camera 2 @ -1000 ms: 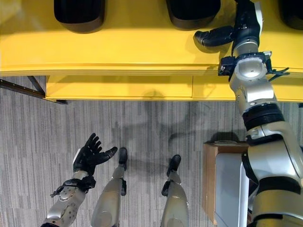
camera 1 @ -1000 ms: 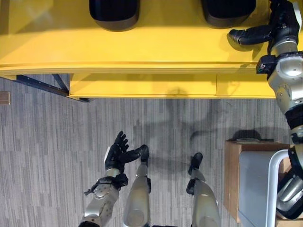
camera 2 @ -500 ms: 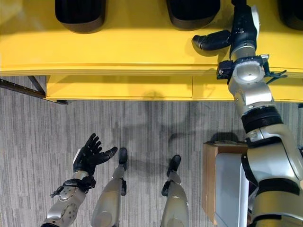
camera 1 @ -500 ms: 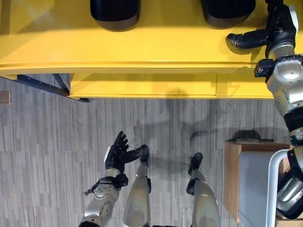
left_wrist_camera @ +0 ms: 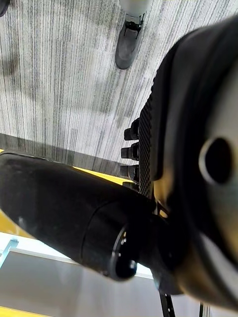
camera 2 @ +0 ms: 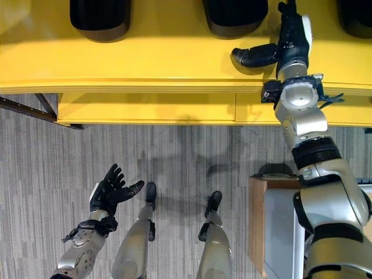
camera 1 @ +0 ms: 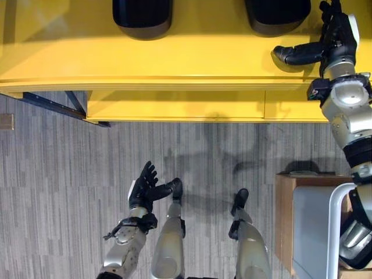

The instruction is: Move parts from the plastic box to the shelf.

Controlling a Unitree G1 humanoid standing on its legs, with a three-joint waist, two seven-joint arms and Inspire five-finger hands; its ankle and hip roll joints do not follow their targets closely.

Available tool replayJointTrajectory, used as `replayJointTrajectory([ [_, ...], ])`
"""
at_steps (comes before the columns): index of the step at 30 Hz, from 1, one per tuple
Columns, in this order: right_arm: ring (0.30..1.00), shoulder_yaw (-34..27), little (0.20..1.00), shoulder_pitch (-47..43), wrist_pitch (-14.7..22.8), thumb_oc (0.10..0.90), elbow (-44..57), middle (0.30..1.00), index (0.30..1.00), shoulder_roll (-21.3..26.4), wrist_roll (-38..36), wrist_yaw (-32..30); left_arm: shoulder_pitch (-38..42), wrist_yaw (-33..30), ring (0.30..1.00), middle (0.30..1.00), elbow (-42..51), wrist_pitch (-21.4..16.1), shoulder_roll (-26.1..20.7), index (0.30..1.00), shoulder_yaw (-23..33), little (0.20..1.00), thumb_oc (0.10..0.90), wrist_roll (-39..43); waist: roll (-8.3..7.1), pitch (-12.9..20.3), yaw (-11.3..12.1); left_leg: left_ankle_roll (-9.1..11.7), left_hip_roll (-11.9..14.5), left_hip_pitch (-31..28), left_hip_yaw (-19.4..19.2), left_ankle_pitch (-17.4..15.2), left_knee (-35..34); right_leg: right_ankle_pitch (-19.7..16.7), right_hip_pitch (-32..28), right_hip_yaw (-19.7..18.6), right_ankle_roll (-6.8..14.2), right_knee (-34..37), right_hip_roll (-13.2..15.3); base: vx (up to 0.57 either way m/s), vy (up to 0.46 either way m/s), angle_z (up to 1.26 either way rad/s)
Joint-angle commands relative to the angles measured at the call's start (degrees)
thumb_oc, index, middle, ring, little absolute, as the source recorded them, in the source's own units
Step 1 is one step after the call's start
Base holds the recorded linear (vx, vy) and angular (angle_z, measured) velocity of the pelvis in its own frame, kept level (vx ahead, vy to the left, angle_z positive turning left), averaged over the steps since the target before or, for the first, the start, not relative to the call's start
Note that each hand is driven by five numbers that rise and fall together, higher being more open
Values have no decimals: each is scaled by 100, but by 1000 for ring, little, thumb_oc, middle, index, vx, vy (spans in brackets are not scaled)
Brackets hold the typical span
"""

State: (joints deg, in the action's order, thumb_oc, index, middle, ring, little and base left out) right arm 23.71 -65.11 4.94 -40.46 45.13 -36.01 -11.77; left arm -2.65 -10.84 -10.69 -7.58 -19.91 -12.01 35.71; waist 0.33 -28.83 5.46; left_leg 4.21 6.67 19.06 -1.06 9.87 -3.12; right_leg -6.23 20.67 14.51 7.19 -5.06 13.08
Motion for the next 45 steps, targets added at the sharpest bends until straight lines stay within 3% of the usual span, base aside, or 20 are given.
replayJointTrajectory([
  [1, 1000, 160, 1000, -333, 291, 900, 453, 1000, 1000, 9, 90, 84, -221, -16, 1000, 1000, 609, -324, -337, 1000, 50, 1000, 900, 50, -260, 42, 116, 103, 50, -581, 173, -293, -188, -181, 10, 3, 77, -177, 160, 0, 0, 0],
  [45, 1000, 184, 1000, -349, 199, 900, 344, 1000, 1000, -388, 140, 126, -302, -34, 1000, 1000, 599, -294, -412, 1000, 121, 1000, 900, 95, -402, -26, 319, 83, 15, -552, 305, -248, -188, -251, -112, 143, 101, -84, 202, -3, 3, 1],
])
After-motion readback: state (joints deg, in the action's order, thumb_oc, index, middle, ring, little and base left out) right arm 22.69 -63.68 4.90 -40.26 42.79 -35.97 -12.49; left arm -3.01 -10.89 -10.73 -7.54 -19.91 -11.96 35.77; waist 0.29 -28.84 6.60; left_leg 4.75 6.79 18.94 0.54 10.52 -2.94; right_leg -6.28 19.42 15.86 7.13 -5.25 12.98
